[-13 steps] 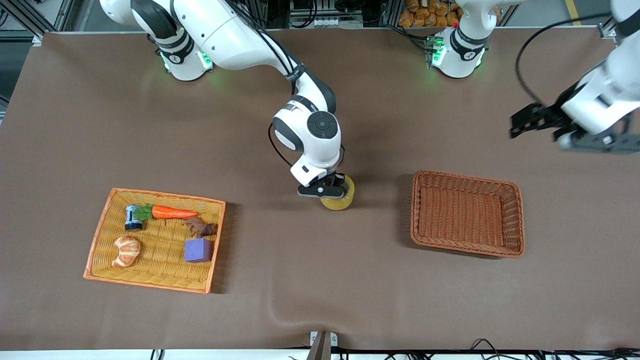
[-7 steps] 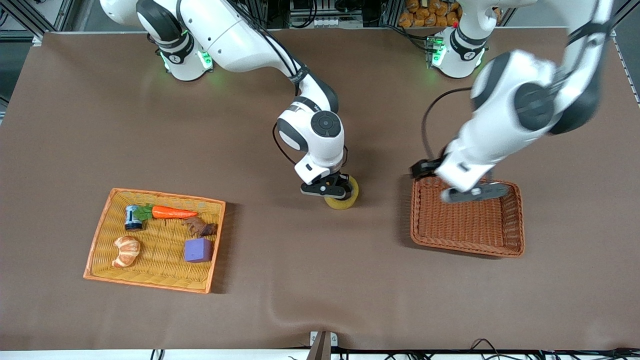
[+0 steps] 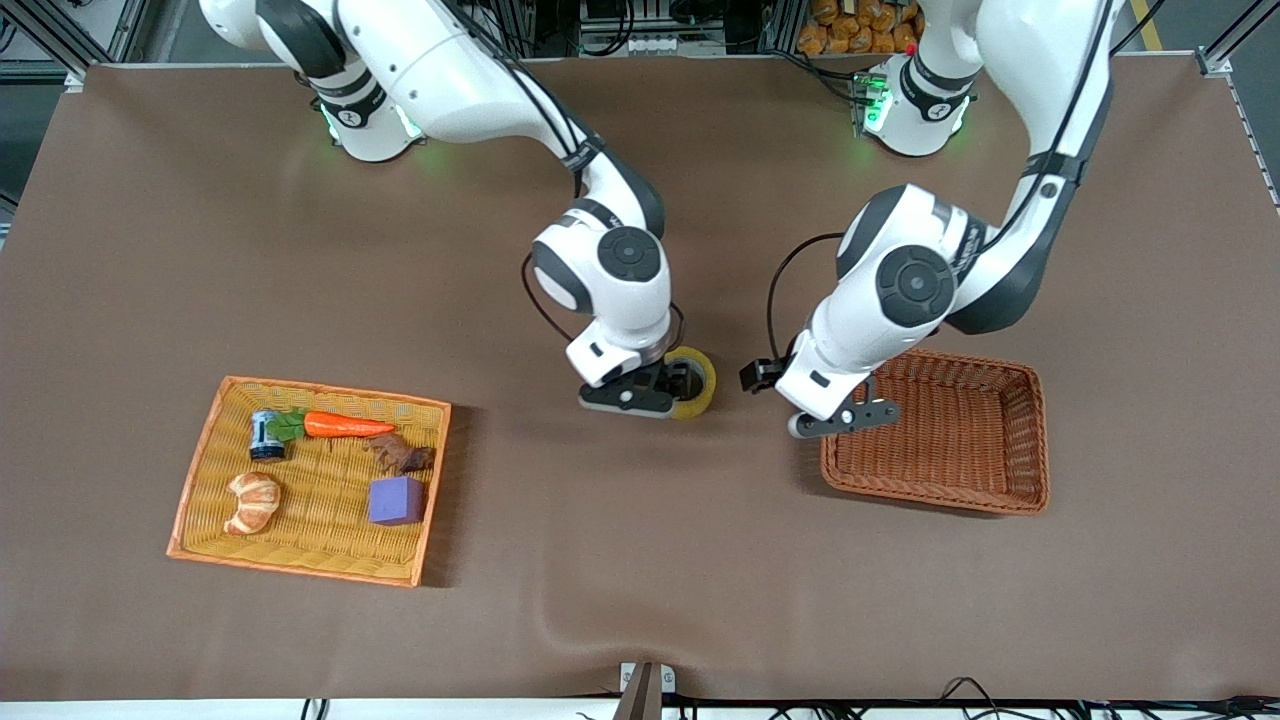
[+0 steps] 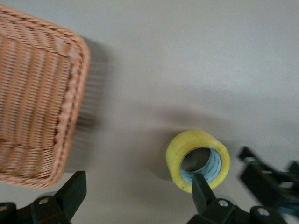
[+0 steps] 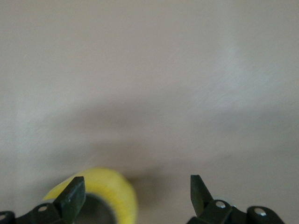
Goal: Transfer tape with both arms
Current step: 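Lower the left gripper to the tape roll held by the right gripper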
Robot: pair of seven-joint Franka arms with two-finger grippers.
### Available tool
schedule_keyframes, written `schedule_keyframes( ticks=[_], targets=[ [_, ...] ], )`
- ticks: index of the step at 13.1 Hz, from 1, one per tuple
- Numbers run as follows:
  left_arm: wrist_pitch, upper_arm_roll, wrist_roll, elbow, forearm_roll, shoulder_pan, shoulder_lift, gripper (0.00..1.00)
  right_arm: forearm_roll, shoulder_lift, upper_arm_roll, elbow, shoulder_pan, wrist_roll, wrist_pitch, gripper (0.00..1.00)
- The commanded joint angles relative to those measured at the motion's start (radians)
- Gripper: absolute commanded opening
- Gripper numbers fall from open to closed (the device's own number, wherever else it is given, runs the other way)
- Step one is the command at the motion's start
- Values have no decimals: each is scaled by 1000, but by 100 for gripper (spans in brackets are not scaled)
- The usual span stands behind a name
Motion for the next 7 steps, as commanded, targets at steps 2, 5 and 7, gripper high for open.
schedule_keyframes(
  ticks=[2,5,7],
  targets=[
    [38,2,-48,20,52,-57,74,100,122,-139,11,-44,-106,-228,-191,100],
    [102,2,-115,20,52,-109,122,100,144,-240,9,-139,-204,-445,-265,100],
    [110,2,-117,18,52,-112,151,100,143,-338,8,-226,-282,-628,-317,100]
  ],
)
